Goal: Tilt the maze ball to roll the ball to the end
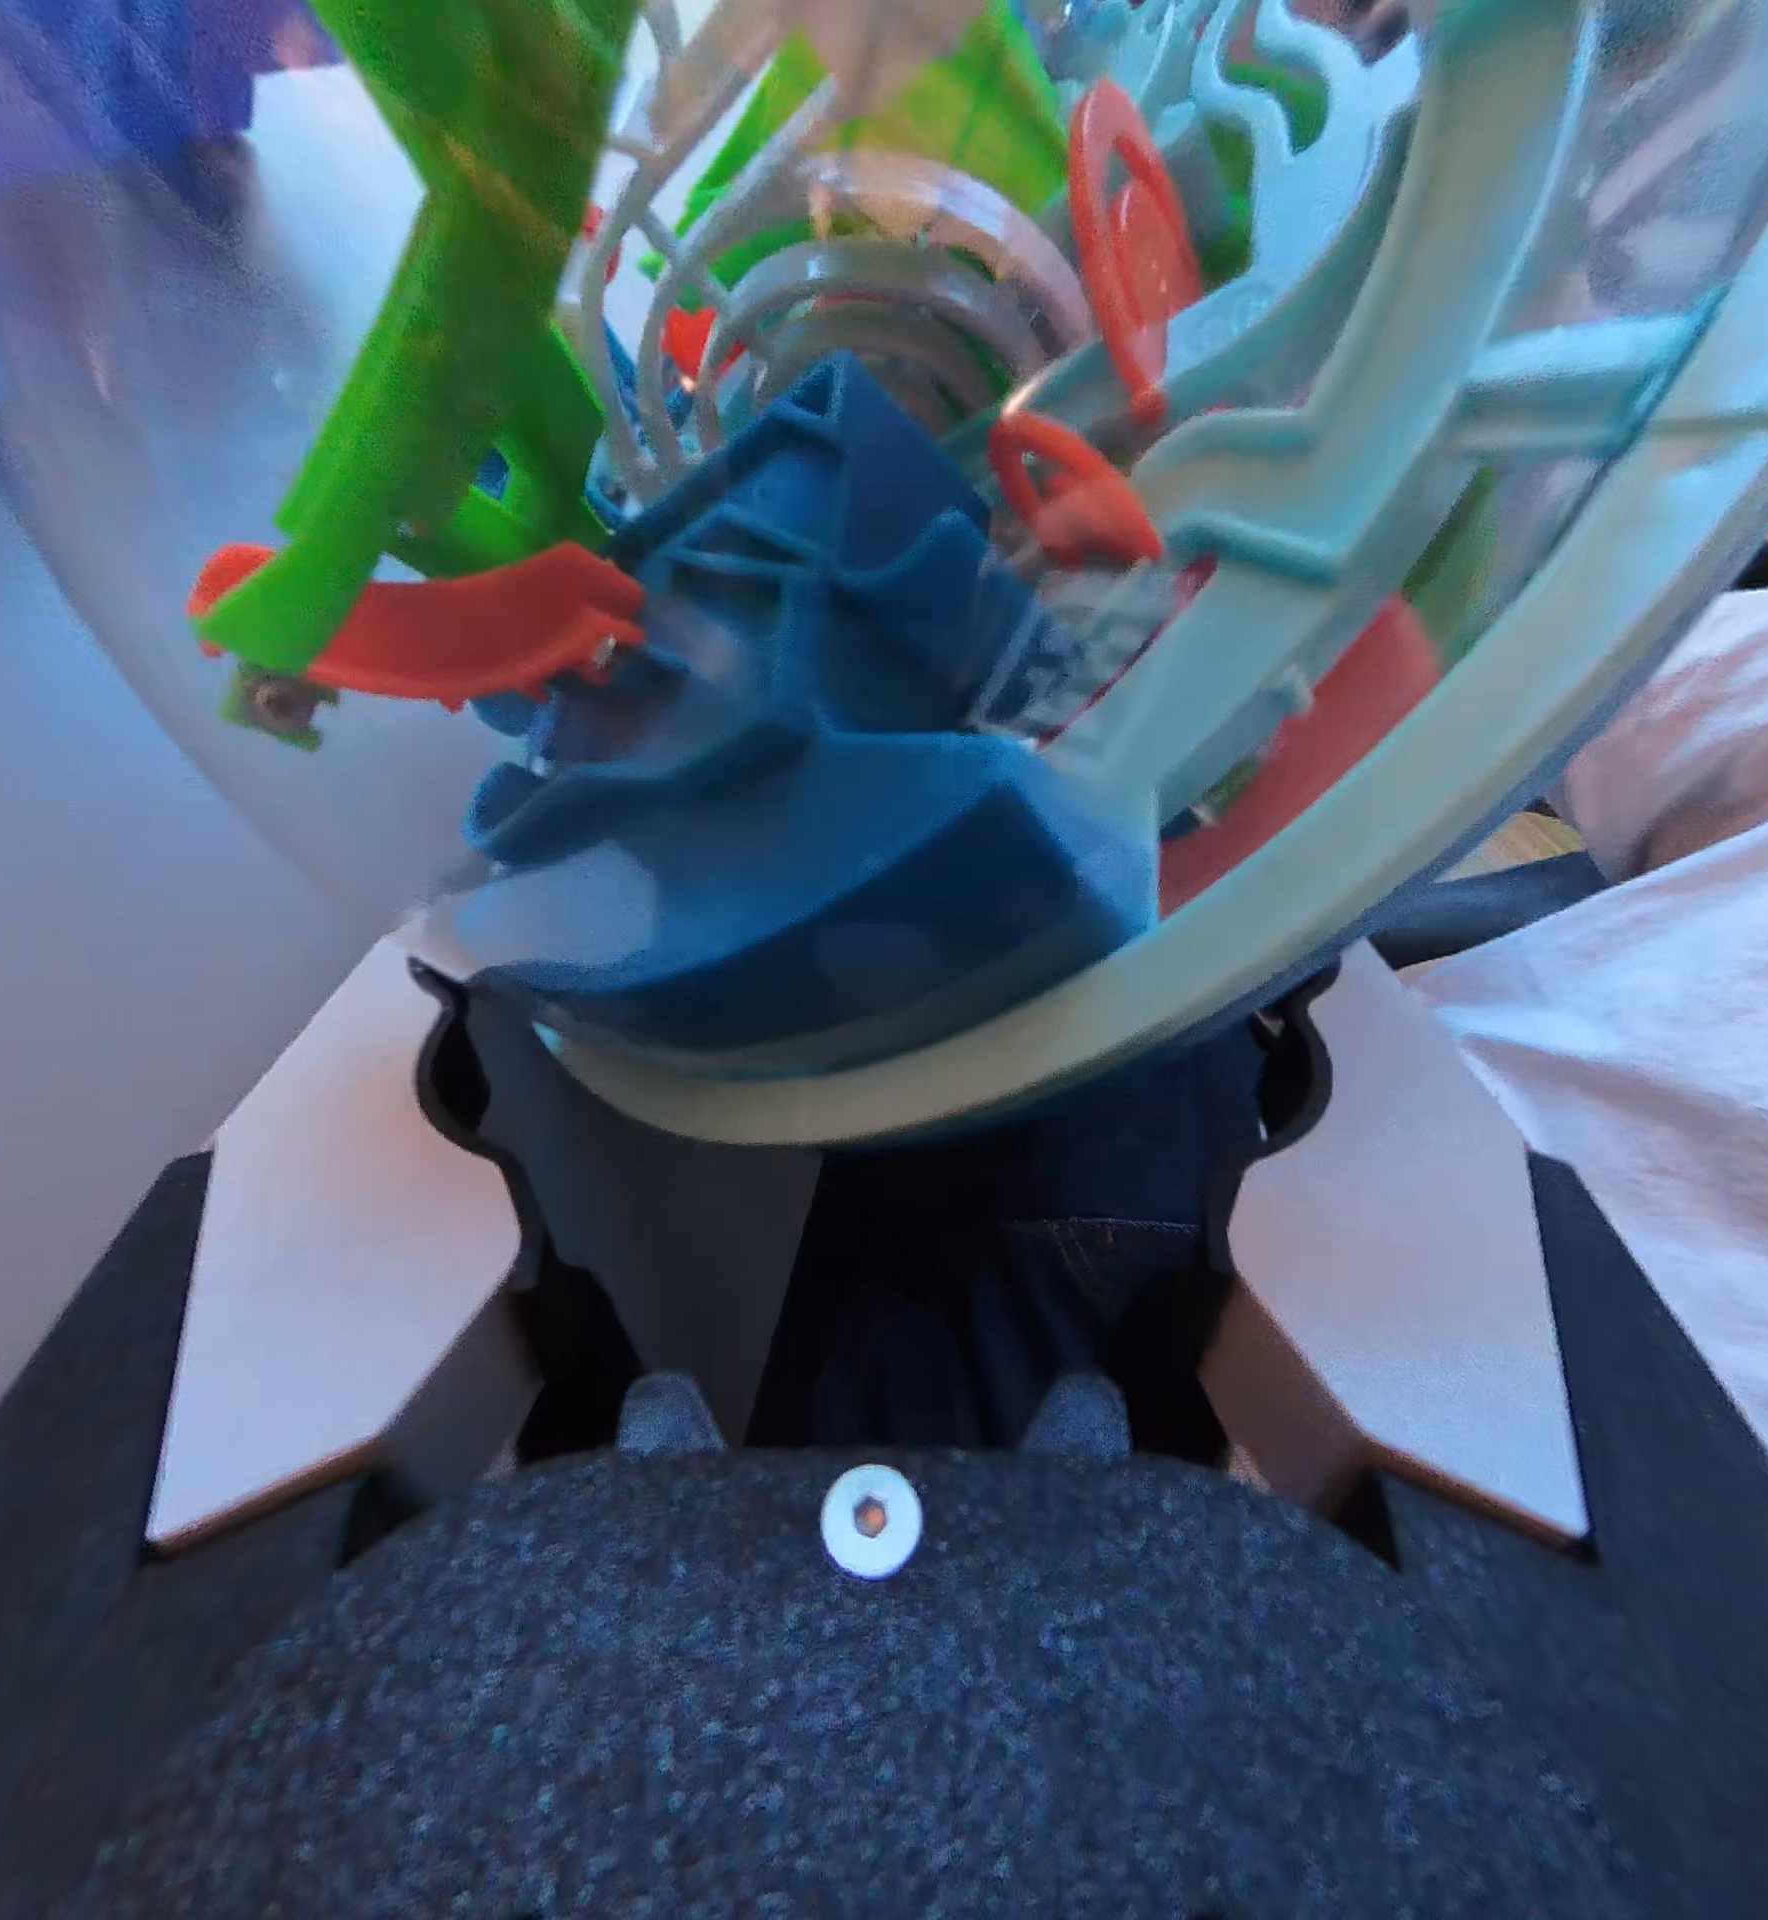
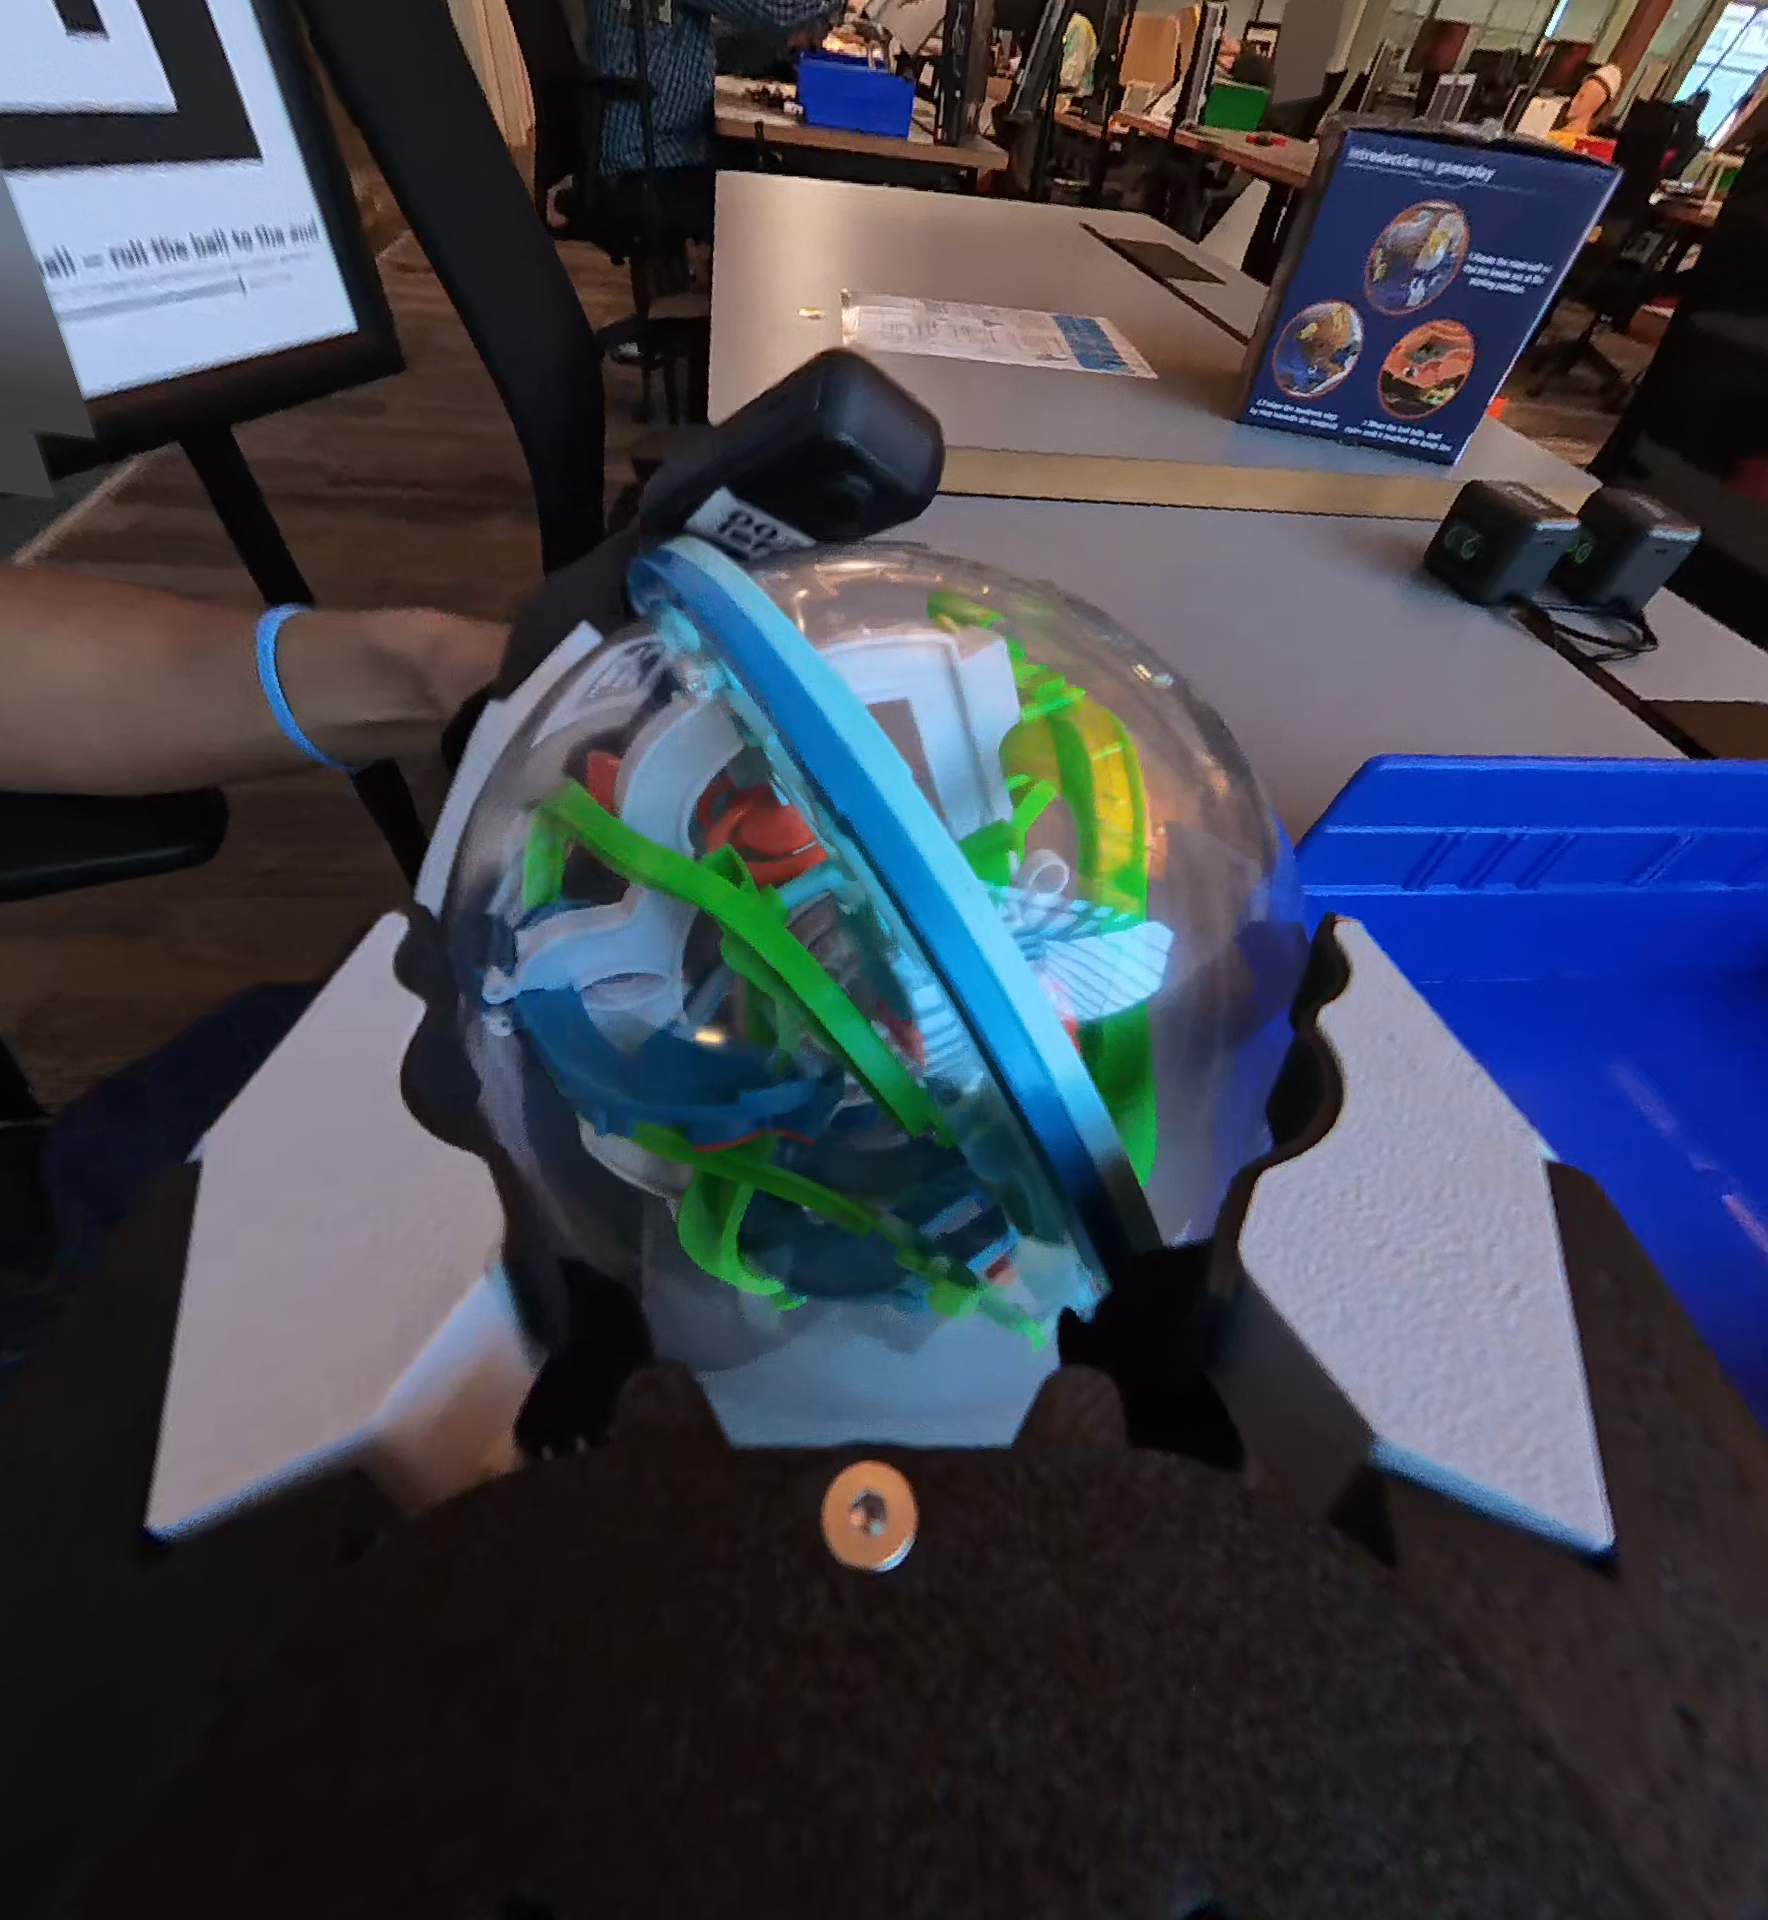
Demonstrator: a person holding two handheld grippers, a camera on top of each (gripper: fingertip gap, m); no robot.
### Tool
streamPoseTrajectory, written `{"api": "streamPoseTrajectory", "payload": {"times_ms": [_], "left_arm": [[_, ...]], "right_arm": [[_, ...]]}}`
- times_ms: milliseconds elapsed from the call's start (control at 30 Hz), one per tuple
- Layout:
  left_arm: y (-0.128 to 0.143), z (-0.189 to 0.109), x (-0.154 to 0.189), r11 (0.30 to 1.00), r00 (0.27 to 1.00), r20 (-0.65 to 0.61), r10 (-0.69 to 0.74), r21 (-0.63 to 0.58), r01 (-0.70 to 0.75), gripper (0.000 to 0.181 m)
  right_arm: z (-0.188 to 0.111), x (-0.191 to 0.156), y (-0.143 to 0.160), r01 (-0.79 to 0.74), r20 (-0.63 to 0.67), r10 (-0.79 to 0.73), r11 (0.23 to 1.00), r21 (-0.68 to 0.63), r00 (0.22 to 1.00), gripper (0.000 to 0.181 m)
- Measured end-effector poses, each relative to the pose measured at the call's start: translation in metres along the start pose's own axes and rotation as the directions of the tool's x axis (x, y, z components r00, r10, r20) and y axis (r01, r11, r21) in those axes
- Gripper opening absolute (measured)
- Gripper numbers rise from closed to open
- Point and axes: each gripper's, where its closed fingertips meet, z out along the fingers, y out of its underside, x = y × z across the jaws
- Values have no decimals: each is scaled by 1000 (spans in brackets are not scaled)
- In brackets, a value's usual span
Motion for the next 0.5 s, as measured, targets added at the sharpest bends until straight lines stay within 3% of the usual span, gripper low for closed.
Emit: {"api": "streamPoseTrajectory", "payload": {"times_ms": [100, 367, 500], "left_arm": [[-1, -5, 3, 999, 999, -43, -27, 16, 28, 157], [-8, -6, -2, 995, 995, -54, -82, 48, 84, 153], [-7, -4, -3, 997, 997, -35, -69, 44, 70, 151]], "right_arm": [[0, -3, 7, 88, -16, -88, 996, -31, 996, 152], [1, 0, 6, 61, -29, -62, 998, -34, 998, 153], [-1, -1, -3, -50, -29, 50, 999, -5, 998, 153]]}}
